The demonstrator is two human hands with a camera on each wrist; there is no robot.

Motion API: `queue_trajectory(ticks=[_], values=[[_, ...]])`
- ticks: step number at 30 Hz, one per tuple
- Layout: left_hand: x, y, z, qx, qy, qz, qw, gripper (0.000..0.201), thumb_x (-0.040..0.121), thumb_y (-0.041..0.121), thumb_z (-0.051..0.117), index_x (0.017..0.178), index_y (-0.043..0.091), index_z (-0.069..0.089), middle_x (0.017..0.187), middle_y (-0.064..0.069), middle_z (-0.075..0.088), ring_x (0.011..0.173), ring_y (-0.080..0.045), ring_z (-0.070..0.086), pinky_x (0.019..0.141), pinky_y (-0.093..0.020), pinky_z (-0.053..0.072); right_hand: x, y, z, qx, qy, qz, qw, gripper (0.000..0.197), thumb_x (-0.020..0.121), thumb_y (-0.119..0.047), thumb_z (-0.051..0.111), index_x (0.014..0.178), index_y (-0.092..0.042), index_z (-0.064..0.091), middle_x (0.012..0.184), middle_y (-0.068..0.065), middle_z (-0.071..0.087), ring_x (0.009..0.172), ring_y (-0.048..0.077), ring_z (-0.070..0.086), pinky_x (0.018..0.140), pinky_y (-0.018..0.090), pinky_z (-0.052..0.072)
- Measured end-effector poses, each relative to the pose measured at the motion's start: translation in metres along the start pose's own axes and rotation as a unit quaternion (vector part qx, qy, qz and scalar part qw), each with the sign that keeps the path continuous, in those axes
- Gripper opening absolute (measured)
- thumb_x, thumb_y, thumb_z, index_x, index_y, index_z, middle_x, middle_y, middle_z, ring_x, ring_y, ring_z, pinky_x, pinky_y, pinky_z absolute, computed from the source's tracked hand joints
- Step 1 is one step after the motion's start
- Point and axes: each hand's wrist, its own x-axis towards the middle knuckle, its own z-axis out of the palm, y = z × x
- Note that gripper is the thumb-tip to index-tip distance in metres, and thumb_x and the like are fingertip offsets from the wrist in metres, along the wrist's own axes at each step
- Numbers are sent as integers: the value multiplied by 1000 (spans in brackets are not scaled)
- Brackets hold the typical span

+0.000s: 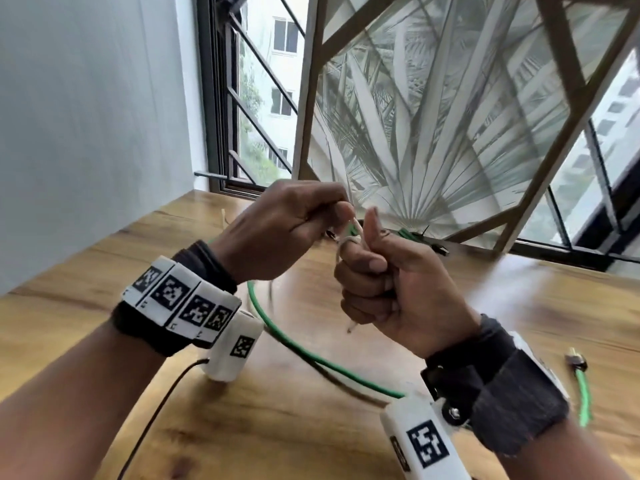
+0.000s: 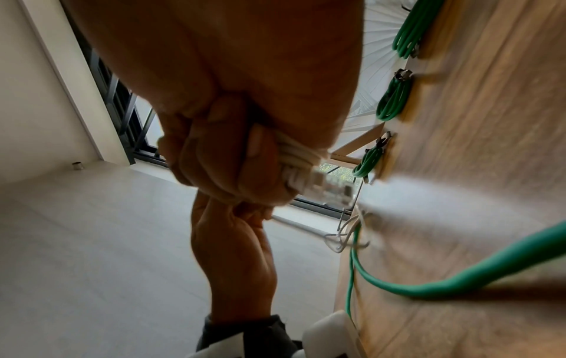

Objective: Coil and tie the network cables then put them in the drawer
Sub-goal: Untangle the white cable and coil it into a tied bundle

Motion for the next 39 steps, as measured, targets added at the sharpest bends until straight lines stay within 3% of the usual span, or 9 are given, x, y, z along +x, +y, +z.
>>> queue_trajectory(ticks=[4,9,11,14,19,23,29,33,39], values=[[0,-2,-12,59,42,7,997,16,104,19,59,91,20,68,77,21,63,71,-8,63,63,-39,51,-1,-3,4,38,-74,27,996,61,103,-66,22,70,-17,39,55,-5,20,39,8,10,45,32,-1],[0,2,-3,9,33,-30,999,25,109,25,52,86,20,62,71,11,62,65,-16,57,62,-39,48,-4,-8,8,79,-108,-4,991,50,107,-46,25,71,-16,42,55,-4,21,39,9,9,47,31,3],[0,2,-2,-24,20,-59,998,26,111,22,49,88,23,59,71,18,60,64,-7,50,63,-29,43,-6,-11,11,123,-111,-44,985,43,107,-37,28,71,-17,44,55,-4,23,38,10,10,47,28,14],[-2,0,-3,-31,-30,-92,995,28,112,22,47,89,32,60,70,26,59,66,0,51,63,-14,37,-6,-15,15,173,-102,-115,973,45,110,-35,22,75,-19,43,53,-3,27,36,12,19,49,27,26],[-3,-2,5,-41,-152,-130,979,31,109,44,48,85,50,67,67,-2,47,62,-12,44,59,-28,37,-5,-22,-3,273,-70,-235,930,47,113,-36,17,93,-12,53,63,3,51,52,17,51,64,30,49],[-4,6,7,-68,-210,-149,964,32,105,48,47,107,36,78,63,17,50,61,-4,45,61,-15,36,-8,-28,-16,289,3,-302,908,34,106,-12,27,96,-8,60,71,2,53,61,17,55,71,29,46],[-5,13,6,16,-267,-110,957,29,106,47,52,114,38,78,63,31,57,62,3,53,59,-12,36,2,-27,-20,286,62,-366,884,34,101,-8,36,89,-5,67,74,4,61,64,16,61,66,28,53],[-6,11,6,110,-179,-5,978,33,103,57,53,107,32,75,55,9,48,51,-8,49,52,-28,42,-1,-34,-34,233,134,-409,872,33,94,-7,45,79,-8,73,77,5,67,70,18,67,68,31,57],[-4,22,3,149,-114,76,979,26,101,48,63,97,26,76,57,15,37,48,-6,41,50,-24,37,4,-25,-24,54,228,-414,880,25,94,9,40,91,-5,60,74,5,71,72,17,72,72,28,59]])
